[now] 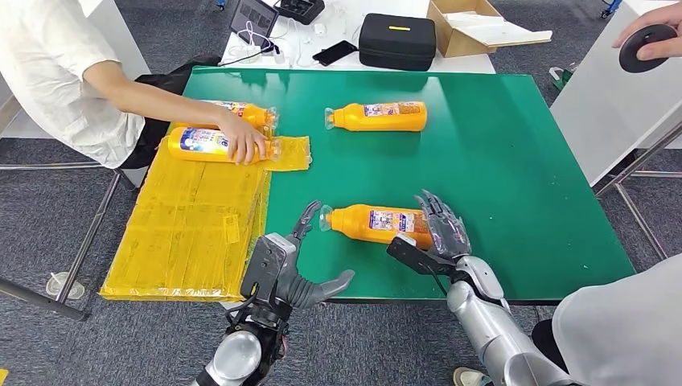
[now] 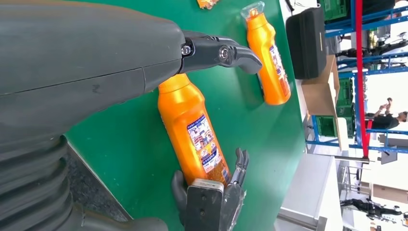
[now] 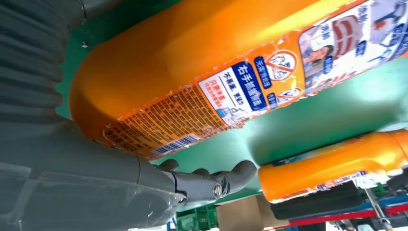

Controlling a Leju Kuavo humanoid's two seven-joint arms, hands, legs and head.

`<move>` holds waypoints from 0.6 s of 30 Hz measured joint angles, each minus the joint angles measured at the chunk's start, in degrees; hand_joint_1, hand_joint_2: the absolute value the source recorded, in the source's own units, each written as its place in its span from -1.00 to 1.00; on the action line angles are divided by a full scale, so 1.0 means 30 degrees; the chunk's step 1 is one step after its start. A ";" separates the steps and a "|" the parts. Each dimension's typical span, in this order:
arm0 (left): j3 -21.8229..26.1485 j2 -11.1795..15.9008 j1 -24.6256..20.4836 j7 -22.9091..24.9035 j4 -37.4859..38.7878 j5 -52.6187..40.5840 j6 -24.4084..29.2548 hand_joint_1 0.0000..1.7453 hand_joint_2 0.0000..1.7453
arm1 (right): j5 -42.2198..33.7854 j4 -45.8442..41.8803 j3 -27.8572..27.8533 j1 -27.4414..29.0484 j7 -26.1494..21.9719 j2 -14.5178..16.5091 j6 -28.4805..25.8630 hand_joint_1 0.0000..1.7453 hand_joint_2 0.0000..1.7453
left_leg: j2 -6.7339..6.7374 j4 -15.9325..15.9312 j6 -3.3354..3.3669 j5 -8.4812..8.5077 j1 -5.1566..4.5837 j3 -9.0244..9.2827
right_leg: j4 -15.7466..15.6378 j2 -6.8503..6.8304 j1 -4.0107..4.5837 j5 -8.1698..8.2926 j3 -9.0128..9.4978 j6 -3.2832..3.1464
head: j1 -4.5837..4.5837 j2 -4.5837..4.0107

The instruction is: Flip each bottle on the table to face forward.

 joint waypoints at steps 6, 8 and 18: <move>-0.0073 -0.0005 -0.0162 -0.0022 0.0142 0.0177 -0.0082 -1.00 1.00 | 0.0453 0.0703 0.0269 -0.0397 0.1002 -0.0005 -0.0009 -1.00 1.00 | 0.0007 0.0000 -0.0001 0.0002 0.0001 0.0015 | 0.0000 0.0003 0.0001 0.0010 0.0002 -0.0001 | -0.0002 0.0002; -0.0075 -0.0009 -0.0187 -0.0026 0.0189 0.0220 -0.0084 -1.00 1.00 | 0.0603 0.0940 0.0360 -0.0543 0.1316 -0.0015 -0.0013 -1.00 1.00 | 0.0010 0.0000 -0.0001 0.0002 0.0001 0.0021 | 0.0000 0.0004 0.0001 0.0012 0.0005 0.0000 | -0.0002 0.0002; -0.0075 -0.0040 -0.0223 -0.0029 0.0288 0.0239 -0.0084 -1.00 1.00 | 0.0692 0.1455 0.0510 -0.0893 0.1479 -0.0033 -0.0013 -1.00 1.00 | 0.0016 0.0000 -0.0001 0.0002 0.0000 0.0026 | 0.0000 0.0004 0.0001 0.0012 0.0011 0.0000 | -0.0002 0.0002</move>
